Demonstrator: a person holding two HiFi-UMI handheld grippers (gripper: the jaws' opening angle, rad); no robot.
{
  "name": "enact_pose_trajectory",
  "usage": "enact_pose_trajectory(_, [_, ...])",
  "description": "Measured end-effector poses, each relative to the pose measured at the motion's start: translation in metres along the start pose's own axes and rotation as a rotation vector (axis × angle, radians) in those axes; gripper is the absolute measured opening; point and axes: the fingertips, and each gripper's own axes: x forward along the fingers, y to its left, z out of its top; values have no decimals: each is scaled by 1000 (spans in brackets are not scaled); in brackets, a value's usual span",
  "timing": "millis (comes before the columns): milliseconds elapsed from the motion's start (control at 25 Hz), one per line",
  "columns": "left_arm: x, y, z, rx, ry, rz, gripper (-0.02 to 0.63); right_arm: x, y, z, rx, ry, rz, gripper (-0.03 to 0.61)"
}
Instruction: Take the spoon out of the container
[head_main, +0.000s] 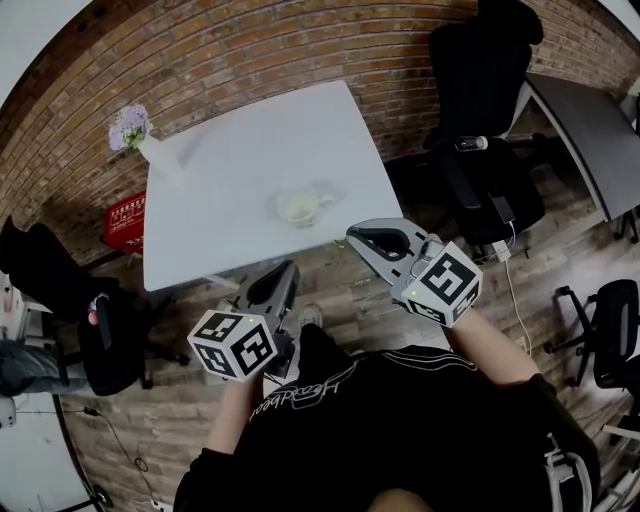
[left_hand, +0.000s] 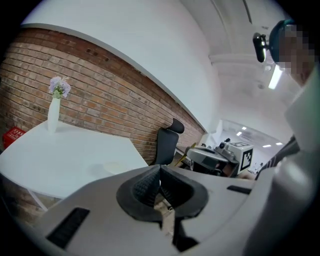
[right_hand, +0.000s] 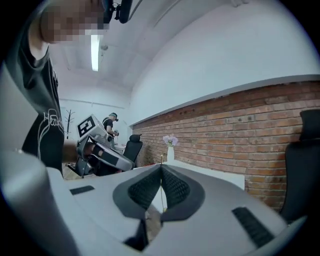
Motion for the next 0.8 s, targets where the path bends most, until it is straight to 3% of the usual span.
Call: enact_pose_trajectory(800, [-2, -32, -4, 33, 7, -12, 5, -34, 9, -8, 49, -19, -31, -1])
